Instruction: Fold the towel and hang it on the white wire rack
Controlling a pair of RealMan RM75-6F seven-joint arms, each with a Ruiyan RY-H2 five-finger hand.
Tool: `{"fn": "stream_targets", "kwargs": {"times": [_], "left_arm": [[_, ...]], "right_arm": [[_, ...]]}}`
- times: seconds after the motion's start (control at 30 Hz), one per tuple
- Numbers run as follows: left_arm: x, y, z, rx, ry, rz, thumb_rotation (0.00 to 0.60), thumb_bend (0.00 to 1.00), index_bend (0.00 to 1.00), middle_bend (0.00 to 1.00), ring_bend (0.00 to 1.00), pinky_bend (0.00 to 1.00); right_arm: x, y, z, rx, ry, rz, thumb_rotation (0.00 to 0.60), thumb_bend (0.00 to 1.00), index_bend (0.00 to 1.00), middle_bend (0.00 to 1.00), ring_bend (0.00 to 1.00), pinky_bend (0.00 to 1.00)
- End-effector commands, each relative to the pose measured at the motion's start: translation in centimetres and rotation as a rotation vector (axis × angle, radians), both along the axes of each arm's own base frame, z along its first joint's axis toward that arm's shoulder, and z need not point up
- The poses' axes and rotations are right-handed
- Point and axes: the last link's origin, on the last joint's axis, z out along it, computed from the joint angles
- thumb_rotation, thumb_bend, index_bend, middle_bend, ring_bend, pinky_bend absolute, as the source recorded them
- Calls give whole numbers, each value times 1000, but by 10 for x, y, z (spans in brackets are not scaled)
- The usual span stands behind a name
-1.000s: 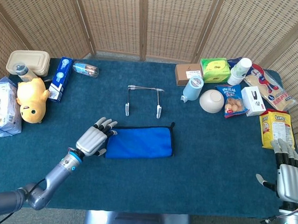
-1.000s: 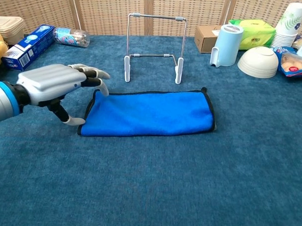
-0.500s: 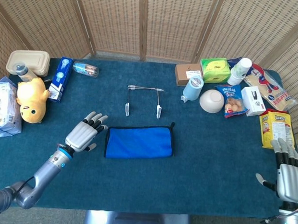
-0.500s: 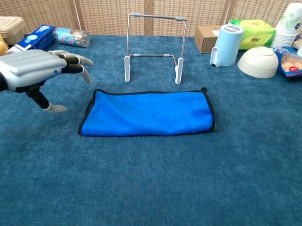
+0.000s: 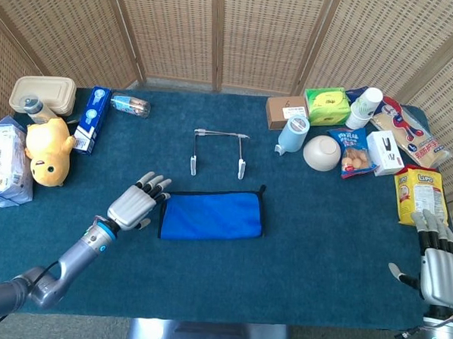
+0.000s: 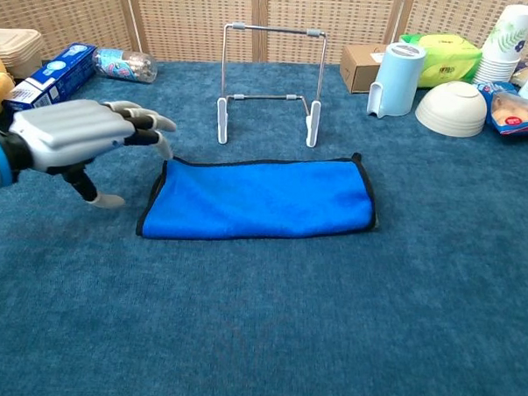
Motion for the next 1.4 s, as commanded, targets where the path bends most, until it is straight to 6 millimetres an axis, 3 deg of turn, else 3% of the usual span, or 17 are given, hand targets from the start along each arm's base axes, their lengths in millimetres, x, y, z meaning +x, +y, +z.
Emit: {"fn": "stream_targets", "kwargs": {"times": [0.03, 0.93, 1.4], "left_arm": [[5, 2, -9, -11, -2, -16, 600, 343, 224, 42, 0, 0], [28, 11, -32, 11, -82, -48, 600, 344, 228, 55, 0, 0], [38, 15, -44, -2, -132, -50, 600, 384, 346, 115, 0, 0]], "right_arm": [[0, 0, 0, -3, 2, -3, 600, 106, 0, 19, 0, 0], [-3, 7, 6, -18, 6, -22, 600, 106, 0, 20, 0, 0], [-3, 9, 8, -24, 6, -25, 600, 102, 0, 21, 0, 0]]}}
